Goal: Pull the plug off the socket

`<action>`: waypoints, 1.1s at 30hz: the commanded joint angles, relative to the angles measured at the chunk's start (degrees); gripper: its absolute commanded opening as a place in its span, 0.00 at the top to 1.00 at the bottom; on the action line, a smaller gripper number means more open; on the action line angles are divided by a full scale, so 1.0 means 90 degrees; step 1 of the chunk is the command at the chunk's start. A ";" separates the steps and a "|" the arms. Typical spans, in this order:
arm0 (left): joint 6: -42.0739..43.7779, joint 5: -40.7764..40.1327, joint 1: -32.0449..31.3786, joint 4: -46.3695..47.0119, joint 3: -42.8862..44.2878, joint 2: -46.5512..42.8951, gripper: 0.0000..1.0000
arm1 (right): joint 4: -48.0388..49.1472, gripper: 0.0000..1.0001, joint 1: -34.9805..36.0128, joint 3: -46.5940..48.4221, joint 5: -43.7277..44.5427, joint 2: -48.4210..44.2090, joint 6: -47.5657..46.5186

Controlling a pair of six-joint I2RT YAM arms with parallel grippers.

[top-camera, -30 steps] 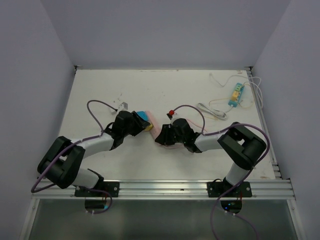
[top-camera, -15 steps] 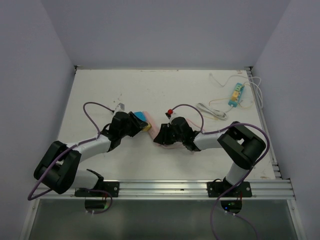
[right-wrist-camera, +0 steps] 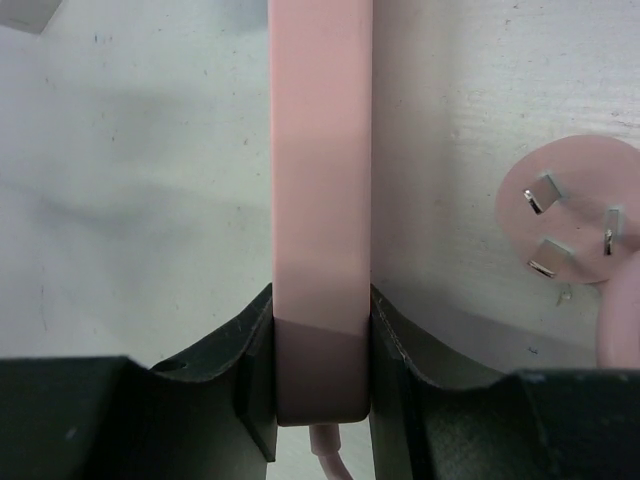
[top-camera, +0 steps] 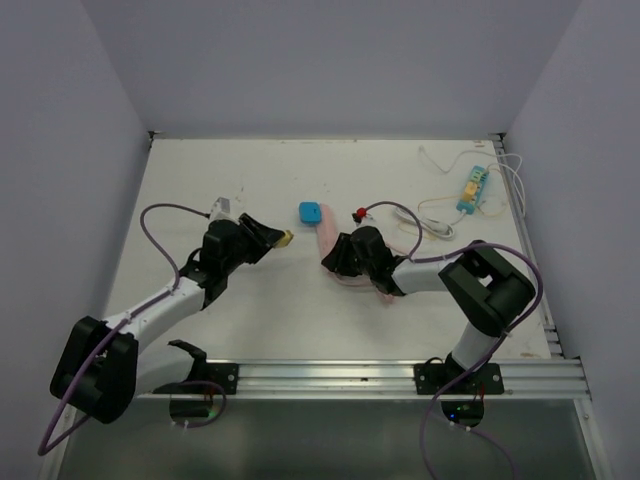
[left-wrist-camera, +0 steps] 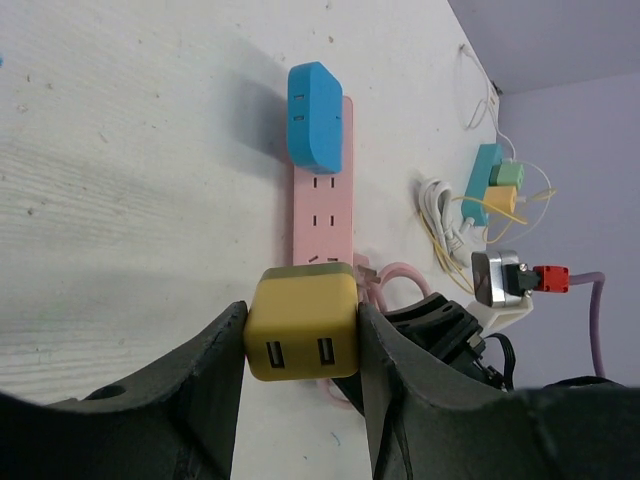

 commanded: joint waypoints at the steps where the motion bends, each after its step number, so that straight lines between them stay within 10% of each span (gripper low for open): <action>1: 0.0139 -0.0114 0.0201 -0.0137 -0.0016 -0.0320 1.00 | -0.1550 1.00 -0.0111 -0.0405 0.0849 0.0255 -0.0111; 16: 0.2561 -0.3473 0.0690 -0.1554 0.1673 0.0723 0.99 | -0.1316 1.00 -0.0199 -0.0484 0.0625 0.0128 -0.0199; 33: 0.3626 -0.3689 0.0690 -0.1319 0.4534 0.4345 0.87 | -0.1276 1.00 -0.0238 -0.0386 0.0166 0.0040 -0.0531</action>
